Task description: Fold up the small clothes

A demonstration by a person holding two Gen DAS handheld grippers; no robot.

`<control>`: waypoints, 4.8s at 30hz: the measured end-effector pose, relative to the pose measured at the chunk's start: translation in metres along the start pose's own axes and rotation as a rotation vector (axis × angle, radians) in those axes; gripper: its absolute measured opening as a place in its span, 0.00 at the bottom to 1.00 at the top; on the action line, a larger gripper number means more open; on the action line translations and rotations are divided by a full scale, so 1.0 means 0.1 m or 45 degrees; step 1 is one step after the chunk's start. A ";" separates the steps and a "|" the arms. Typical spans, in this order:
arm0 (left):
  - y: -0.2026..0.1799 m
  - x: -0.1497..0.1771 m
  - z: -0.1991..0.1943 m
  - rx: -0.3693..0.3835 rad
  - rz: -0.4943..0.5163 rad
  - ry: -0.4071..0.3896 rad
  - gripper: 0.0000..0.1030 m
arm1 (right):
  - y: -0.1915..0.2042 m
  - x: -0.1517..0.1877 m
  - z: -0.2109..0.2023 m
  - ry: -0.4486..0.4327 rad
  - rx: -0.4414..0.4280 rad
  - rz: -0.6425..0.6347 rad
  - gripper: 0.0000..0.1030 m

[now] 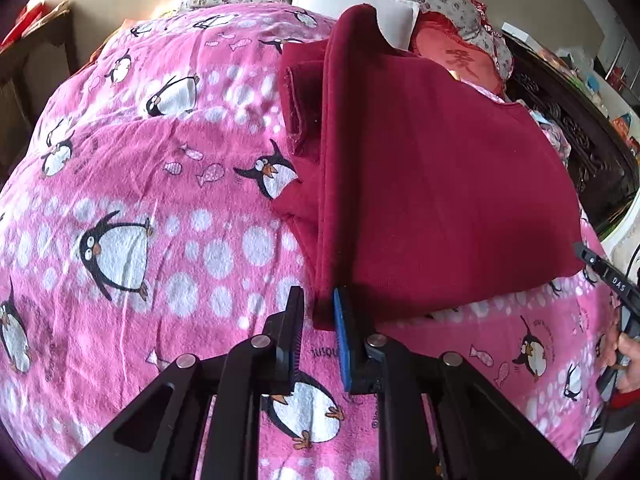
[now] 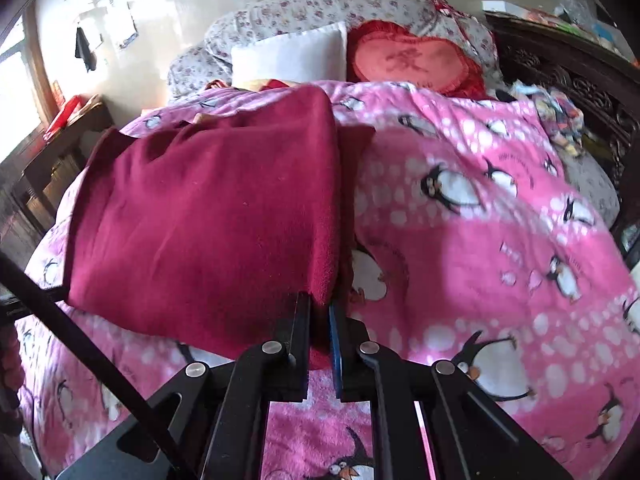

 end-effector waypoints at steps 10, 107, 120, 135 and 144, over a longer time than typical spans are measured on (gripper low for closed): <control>-0.06 -0.25 -0.40 -0.103 0.047 -0.121 0.29 | 0.10 -0.30 -0.44 -0.058 -0.099 0.102 0.26; 0.52 -0.10 -0.02 0.073 -0.547 0.012 0.88 | 3.05 -0.78 0.71 0.142 -0.348 -0.201 0.79; 0.51 -0.22 0.18 0.133 -0.620 -0.090 1.00 | 3.08 -0.78 1.09 0.200 -0.319 -0.181 0.83; 0.48 -0.24 0.18 0.133 -0.567 -0.106 1.00 | 3.30 -0.78 1.19 0.246 -0.266 -0.320 0.88; 0.49 -0.24 0.17 0.161 -0.563 -0.126 1.00 | 3.46 -0.81 1.32 0.268 -0.218 -0.393 0.88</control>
Point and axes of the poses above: each gripper's, at about its wrist camera, not at the fingertips, and z roughly the way its jaws point, y to its left, x to its underside, the point moved 10 cm from there along z, roughly the way its jaws point, and after that the axes turned 8 degrees about z, right-handed, at the moved point
